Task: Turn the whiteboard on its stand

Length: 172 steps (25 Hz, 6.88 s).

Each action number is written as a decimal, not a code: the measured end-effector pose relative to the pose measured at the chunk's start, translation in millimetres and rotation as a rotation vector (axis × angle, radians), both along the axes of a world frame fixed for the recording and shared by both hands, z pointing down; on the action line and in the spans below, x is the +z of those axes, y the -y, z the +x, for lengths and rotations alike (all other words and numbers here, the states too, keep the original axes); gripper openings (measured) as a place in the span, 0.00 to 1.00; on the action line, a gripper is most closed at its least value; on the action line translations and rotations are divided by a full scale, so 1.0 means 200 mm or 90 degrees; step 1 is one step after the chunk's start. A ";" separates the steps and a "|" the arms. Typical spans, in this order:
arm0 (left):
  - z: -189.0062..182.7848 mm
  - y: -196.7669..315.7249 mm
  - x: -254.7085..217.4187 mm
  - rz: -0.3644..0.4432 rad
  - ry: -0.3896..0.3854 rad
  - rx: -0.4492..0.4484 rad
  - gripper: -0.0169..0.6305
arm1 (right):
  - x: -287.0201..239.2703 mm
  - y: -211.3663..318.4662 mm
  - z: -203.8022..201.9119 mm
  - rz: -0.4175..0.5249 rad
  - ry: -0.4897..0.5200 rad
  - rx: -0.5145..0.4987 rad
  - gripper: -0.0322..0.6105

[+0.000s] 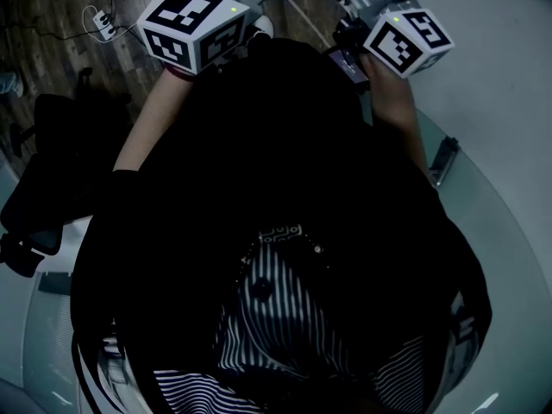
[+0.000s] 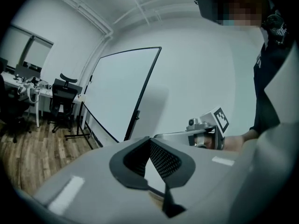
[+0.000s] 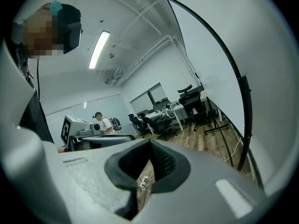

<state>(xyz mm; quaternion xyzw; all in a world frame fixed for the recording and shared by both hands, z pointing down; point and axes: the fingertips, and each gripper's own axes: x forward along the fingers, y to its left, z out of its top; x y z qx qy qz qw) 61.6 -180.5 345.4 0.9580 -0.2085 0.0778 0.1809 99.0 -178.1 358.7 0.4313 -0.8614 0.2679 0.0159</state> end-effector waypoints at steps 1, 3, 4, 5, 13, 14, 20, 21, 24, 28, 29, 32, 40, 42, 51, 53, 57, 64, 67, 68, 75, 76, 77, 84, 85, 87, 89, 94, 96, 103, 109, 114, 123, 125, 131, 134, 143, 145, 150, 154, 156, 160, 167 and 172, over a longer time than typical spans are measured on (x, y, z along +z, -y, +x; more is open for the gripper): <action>0.05 0.04 0.00 0.000 0.009 -0.001 0.03 | 0.00 0.05 0.04 -0.002 0.005 -0.004 0.05; 0.12 -0.05 0.03 0.007 0.029 0.000 0.03 | 0.00 -0.03 0.12 0.013 0.014 -0.004 0.05; 0.14 -0.09 0.04 0.008 0.036 -0.001 0.03 | 0.01 -0.07 0.16 0.018 0.016 -0.004 0.05; 0.15 -0.10 0.05 0.005 0.040 -0.004 0.03 | 0.01 -0.07 0.19 0.018 0.015 -0.007 0.05; 0.23 0.34 0.30 -0.031 0.074 -0.026 0.03 | 0.26 0.42 0.37 -0.012 0.036 -0.008 0.05; 0.24 0.40 0.31 -0.036 0.074 -0.027 0.03 | 0.27 0.49 0.38 -0.019 0.039 -0.010 0.05; 0.24 0.41 0.16 -0.048 0.046 -0.019 0.03 | 0.10 0.46 0.32 -0.022 0.025 -0.008 0.05; 0.24 0.42 0.14 -0.045 0.041 -0.012 0.03 | 0.08 0.46 0.30 -0.019 0.022 -0.005 0.05; 0.22 0.58 0.05 -0.031 0.025 0.018 0.03 | 0.01 0.59 0.25 -0.018 0.001 0.013 0.05; 0.25 0.75 -0.04 -0.006 0.012 0.056 0.03 | -0.06 0.71 0.29 -0.009 -0.014 0.054 0.05; 0.26 0.78 -0.06 -0.001 0.010 0.061 0.03 | -0.07 0.73 0.31 -0.006 -0.015 0.063 0.05; 0.26 0.88 -0.09 0.011 0.007 0.075 0.03 | -0.10 0.83 0.33 0.005 -0.018 0.084 0.05; 0.20 1.03 -0.08 0.027 0.003 0.098 0.03 | -0.14 1.00 0.29 0.030 -0.024 0.117 0.05; 0.17 1.07 -0.03 0.025 0.015 0.101 0.03 | -0.10 1.05 0.26 0.024 -0.030 0.118 0.05; 0.01 1.18 0.11 -0.001 0.024 0.116 0.03 | 0.00 1.17 0.14 0.008 -0.049 0.138 0.05; 0.00 1.23 0.11 -0.003 0.026 0.116 0.03 | -0.02 1.22 0.15 0.014 -0.053 0.147 0.05; 0.04 1.27 0.14 0.002 0.026 0.113 0.03 | -0.01 1.24 0.19 0.026 -0.051 0.154 0.05; 0.35 1.42 0.18 0.011 0.045 0.108 0.03 | -0.01 1.37 0.51 0.058 -0.064 0.143 0.05; 0.46 1.37 0.13 0.022 0.040 0.113 0.03 | -0.09 1.33 0.60 0.077 -0.073 0.151 0.05; 0.50 1.37 0.09 0.027 0.036 0.112 0.03 | -0.12 1.32 0.64 0.081 -0.073 0.155 0.05; 0.66 1.48 -0.11 0.050 -0.001 0.084 0.03 | -0.23 1.36 0.78 0.074 -0.108 0.155 0.05; 0.70 1.50 -0.09 0.050 -0.003 0.077 0.03 | -0.19 1.36 0.81 0.074 -0.111 0.146 0.05; 0.75 1.51 -0.07 0.049 -0.002 0.072 0.03 | -0.17 1.34 0.85 0.076 -0.115 0.138 0.05; 1.01 1.46 -0.23 0.080 -0.007 0.091 0.03 | -0.27 1.27 1.09 0.078 -0.109 0.159 0.05; 1.04 1.47 -0.26 0.090 -0.010 0.092 0.03 | -0.28 1.28 1.11 0.079 -0.110 0.161 0.05; 1.08 1.47 -0.29 0.104 -0.012 0.094 0.03 | -0.30 1.29 1.15 0.086 -0.116 0.162 0.05; 1.12 1.45 -0.29 0.110 -0.013 0.096 0.03 | -0.32 1.28 1.19 0.093 -0.118 0.167 0.05; 1.17 1.39 -0.19 0.105 0.003 0.093 0.03 | -0.25 1.26 1.27 0.095 -0.105 0.191 0.12; 1.17 1.40 -0.19 0.107 0.007 0.087 0.03 | -0.25 1.28 1.32 0.097 -0.101 0.204 0.16; 1.13 1.45 -0.16 0.132 0.011 0.039 0.03 | -0.24 1.22 1.42 0.124 -0.099 0.228 0.24; 1.13 1.45 -0.22 0.125 0.016 0.035 0.03 | -0.30 1.29 1.45 0.121 -0.134 0.225 0.39; 1.14 1.48 -0.27 0.138 0.018 0.035 0.03 | -0.40 1.39 1.42 0.128 -0.143 0.204 0.40; 1.12 1.53 -0.28 0.107 -0.002 0.031 0.03 | -0.36 1.51 1.36 0.117 -0.161 0.185 0.40; 1.12 1.52 -0.27 0.108 0.004 0.032 0.03 | -0.36 1.53 1.35 0.118 -0.166 0.183 0.40; 1.11 1.52 -0.24 0.098 0.003 0.019 0.03 | -0.37 1.55 1.37 0.132 -0.195 0.178 0.34; 1.09 1.52 -0.26 0.087 -0.009 0.012 0.03 | -0.37 1.56 1.41 0.122 -0.216 0.212 0.19; 1.03 1.71 -0.24 0.074 -0.002 0.005 0.03 | -0.38 1.74 1.38 0.119 -0.224 0.242 0.16; 1.00 1.81 -0.15 0.070 0.002 0.001 0.03 | -0.29 1.85 1.35 0.114 -0.224 0.255 0.16; 1.02 1.76 -0.14 0.064 0.010 0.001 0.03 | -0.27 1.86 1.38 0.112 -0.267 0.275 0.14; 0.93 1.87 -0.04 0.043 0.013 -0.027 0.03 | -0.21 1.96 1.33 0.113 -0.262 0.257 0.14; 0.89 1.90 0.00 0.033 0.014 -0.035 0.03 | -0.19 1.99 1.33 0.113 -0.261 0.257 0.14; 0.83 1.91 0.04 0.028 0.030 -0.044 0.03 | -0.18 2.04 1.34 0.110 -0.261 0.264 0.14; 0.45 2.09 0.17 0.024 0.046 -0.094 0.03 | -0.04 2.32 1.18 0.102 -0.264 0.271 0.14; 0.25 2.15 0.22 0.022 0.053 -0.117 0.03 | 0.00 2.45 1.10 0.086 -0.273 0.277 0.13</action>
